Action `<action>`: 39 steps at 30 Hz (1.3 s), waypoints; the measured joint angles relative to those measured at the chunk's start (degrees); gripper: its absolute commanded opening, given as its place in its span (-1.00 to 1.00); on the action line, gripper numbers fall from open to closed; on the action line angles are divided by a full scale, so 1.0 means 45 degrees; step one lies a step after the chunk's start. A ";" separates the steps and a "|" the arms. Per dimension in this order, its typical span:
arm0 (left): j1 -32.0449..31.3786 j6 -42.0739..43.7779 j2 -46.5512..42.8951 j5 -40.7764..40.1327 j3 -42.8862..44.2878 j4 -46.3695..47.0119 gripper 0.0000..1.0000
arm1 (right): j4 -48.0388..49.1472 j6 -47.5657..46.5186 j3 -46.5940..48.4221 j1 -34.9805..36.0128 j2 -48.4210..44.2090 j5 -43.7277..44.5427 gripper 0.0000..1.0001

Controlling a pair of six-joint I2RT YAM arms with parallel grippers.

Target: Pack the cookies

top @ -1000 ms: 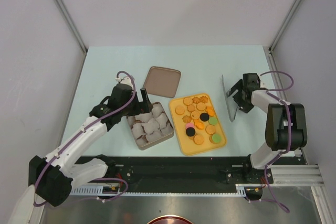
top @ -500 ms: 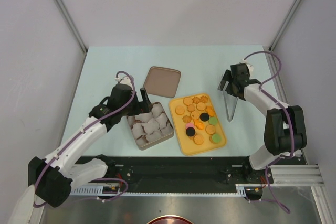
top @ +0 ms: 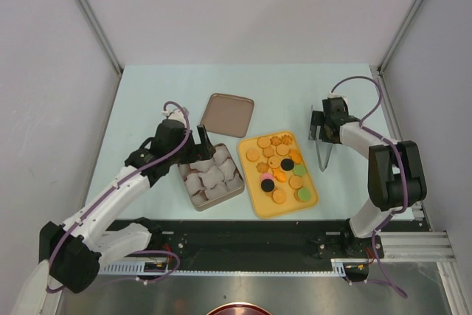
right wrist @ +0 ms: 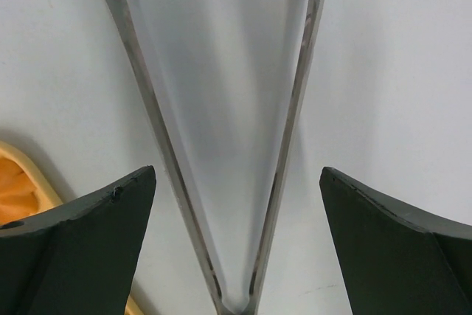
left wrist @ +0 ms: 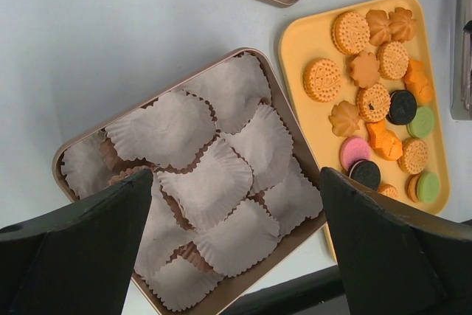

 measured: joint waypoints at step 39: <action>0.0000 0.0000 0.0316 0.0194 -0.0024 0.0087 1.00 | 0.0447 0.0097 0.1953 -0.0699 0.2701 -0.0933 -0.12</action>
